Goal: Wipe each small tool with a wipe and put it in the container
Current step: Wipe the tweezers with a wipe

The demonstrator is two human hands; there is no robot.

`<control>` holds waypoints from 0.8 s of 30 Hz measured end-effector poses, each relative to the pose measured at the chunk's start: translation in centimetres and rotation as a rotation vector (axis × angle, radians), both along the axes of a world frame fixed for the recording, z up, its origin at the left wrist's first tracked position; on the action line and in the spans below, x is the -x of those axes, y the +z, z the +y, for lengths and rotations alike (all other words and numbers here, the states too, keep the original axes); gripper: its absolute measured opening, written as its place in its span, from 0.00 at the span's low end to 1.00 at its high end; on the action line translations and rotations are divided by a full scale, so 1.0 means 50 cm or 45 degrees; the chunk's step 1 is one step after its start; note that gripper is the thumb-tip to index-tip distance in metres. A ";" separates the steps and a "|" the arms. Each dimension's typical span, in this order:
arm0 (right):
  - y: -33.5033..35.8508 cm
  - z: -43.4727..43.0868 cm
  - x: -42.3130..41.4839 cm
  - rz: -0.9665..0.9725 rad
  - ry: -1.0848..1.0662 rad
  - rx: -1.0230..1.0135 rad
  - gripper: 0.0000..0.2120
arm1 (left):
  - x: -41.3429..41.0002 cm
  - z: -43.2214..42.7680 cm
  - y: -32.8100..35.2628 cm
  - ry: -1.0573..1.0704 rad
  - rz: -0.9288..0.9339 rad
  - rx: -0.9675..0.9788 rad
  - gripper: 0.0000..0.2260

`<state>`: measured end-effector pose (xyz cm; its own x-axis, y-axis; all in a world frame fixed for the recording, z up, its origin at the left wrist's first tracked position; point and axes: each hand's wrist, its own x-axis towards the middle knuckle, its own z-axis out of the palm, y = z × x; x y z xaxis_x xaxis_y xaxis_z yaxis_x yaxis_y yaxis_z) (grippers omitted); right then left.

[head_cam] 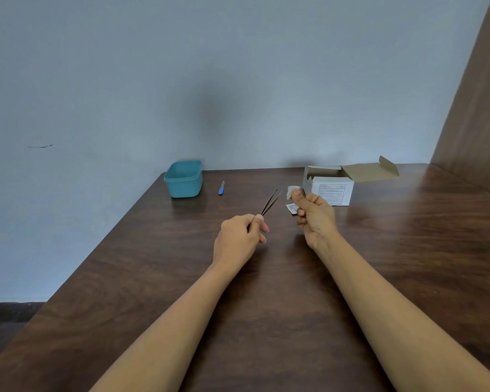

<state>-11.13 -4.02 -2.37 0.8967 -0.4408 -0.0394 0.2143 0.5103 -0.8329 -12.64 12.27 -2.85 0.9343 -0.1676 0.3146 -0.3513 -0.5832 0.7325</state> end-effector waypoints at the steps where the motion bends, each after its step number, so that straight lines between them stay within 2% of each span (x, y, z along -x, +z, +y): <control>1: 0.000 0.001 0.001 0.005 0.010 0.029 0.17 | 0.000 -0.001 0.000 -0.006 -0.001 0.005 0.17; 8: -0.002 0.010 0.005 0.043 0.014 0.141 0.15 | -0.001 0.000 -0.001 -0.021 -0.006 -0.006 0.17; 24: -0.010 0.006 -0.002 0.125 0.004 0.137 0.15 | -0.003 -0.001 -0.002 -0.047 0.007 -0.052 0.16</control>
<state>-11.04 -3.70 -2.87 0.8922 -0.4446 -0.0798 0.1273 0.4171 -0.8999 -12.46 12.23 -2.94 0.9290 -0.2144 0.3017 -0.3690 -0.5994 0.7103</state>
